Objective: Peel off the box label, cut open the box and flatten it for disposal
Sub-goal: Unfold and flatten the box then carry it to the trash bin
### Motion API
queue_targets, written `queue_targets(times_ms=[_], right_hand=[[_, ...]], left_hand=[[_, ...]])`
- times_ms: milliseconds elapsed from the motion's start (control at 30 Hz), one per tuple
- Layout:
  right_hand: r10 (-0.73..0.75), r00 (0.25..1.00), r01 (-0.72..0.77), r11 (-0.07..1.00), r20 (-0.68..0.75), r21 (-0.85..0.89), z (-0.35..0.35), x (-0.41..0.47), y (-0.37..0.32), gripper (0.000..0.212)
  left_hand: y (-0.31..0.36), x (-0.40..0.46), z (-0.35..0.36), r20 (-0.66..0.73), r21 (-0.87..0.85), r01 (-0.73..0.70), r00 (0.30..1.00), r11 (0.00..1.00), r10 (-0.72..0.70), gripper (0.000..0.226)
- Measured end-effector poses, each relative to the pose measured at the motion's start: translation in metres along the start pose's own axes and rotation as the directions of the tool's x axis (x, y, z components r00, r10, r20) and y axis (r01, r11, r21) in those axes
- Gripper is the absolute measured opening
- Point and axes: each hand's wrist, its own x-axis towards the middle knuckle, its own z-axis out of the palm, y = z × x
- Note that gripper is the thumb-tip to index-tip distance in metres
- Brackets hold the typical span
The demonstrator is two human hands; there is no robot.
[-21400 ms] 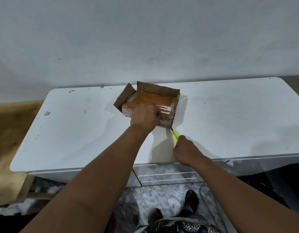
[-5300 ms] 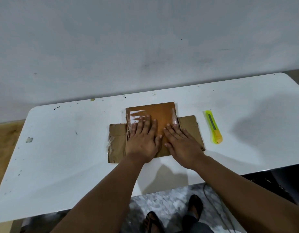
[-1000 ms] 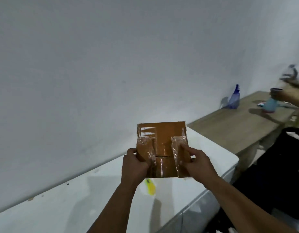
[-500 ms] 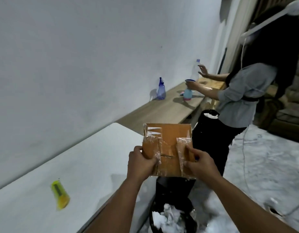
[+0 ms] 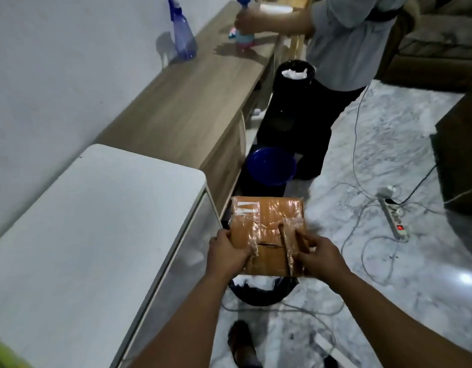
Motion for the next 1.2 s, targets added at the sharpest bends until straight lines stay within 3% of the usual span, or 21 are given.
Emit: queue_targets(times_ms=[167, 300, 400, 533, 800, 867, 1000, 1200], right_hand=[[0.235, 0.972, -0.231, 0.969, 0.028, -0.086, 0.037, 0.027, 0.081, 0.057], [0.328, 0.943, -0.32, 0.94, 0.056, -0.117, 0.072, 0.06, 0.145, 0.05], [0.336, 0.941, -0.33, 0.938, 0.039, -0.102, 0.097, 0.088, 0.185, 0.04], [0.277, 0.961, -0.278, 0.954, -0.026, -0.114, 0.126, 0.127, 0.225, 0.014], [0.206, 0.978, -0.204, 0.954, -0.015, -0.218, 0.157, 0.171, 0.271, 0.032], [0.178, 0.984, -0.173, 0.948, -0.005, -0.266, 0.164, 0.174, 0.279, 0.024], [0.193, 0.981, -0.173, 0.933, 0.031, -0.314, 0.182, 0.176, 0.294, 0.02], [0.203, 0.979, -0.189, 0.922, 0.007, -0.339, 0.177, 0.181, 0.292, 0.026]], left_hand=[[-0.05, 0.025, 0.048, 0.155, 0.087, 0.158, 0.973, 0.984, -0.17, 0.072], [-0.105, 0.053, 0.091, 0.189, 0.107, 0.28, 0.936, 0.954, -0.296, 0.064], [-0.133, 0.071, 0.115, 0.171, 0.08, 0.328, 0.926, 0.941, -0.337, 0.053], [-0.161, 0.1, 0.143, 0.1, 0.076, 0.378, 0.918, 0.923, -0.384, 0.065], [-0.194, 0.152, 0.192, 0.052, 0.235, 0.291, 0.949, 0.927, -0.31, 0.038], [-0.201, 0.157, 0.2, 0.052, 0.321, 0.273, 0.951, 0.907, -0.304, 0.033], [-0.215, 0.16, 0.21, 0.019, 0.478, 0.215, 0.967, 0.852, -0.254, 0.036], [-0.204, 0.155, 0.201, -0.042, 0.493, 0.161, 0.986, 0.855, -0.161, 0.035]])
